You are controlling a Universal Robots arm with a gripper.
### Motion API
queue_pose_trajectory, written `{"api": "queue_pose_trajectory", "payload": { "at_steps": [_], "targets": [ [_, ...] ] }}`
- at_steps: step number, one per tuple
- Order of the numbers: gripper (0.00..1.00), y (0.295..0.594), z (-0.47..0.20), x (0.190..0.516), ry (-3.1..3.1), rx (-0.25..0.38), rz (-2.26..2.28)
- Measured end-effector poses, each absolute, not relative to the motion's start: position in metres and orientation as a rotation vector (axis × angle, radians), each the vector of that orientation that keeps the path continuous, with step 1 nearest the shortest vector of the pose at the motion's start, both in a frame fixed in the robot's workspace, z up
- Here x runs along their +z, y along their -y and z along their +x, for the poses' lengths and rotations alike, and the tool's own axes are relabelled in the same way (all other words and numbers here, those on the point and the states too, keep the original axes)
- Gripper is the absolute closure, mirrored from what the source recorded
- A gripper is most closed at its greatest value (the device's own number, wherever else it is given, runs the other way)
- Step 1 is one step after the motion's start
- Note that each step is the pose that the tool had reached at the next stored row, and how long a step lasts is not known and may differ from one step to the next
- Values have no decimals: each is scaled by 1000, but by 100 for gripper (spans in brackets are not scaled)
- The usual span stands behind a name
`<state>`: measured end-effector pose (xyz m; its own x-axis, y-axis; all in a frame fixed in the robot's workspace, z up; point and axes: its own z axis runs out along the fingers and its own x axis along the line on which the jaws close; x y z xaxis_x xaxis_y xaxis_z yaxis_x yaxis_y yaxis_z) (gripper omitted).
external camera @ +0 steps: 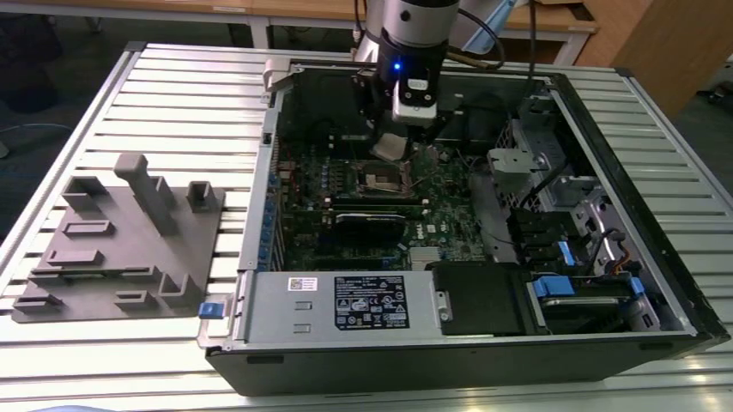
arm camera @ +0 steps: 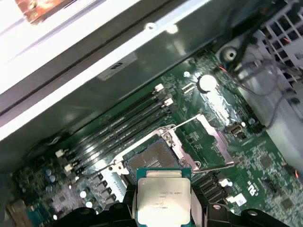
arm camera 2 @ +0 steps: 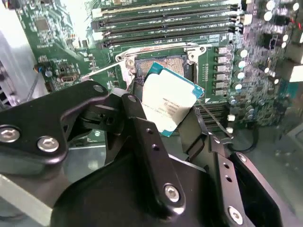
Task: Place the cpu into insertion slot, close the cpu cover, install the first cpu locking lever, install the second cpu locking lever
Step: 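Place the cpu into insertion slot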
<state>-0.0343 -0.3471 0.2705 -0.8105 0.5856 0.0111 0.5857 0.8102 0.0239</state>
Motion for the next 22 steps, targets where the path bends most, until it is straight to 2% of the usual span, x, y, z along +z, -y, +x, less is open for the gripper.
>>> {"api": "queue_pose_trajectory", "payload": {
  "at_steps": [10, 22],
  "targets": [
    [46, 347, -34, 270, 2963, -41, -1036],
    [46, 347, -34, 269, 2838, -41, -1347]
  ]
}}
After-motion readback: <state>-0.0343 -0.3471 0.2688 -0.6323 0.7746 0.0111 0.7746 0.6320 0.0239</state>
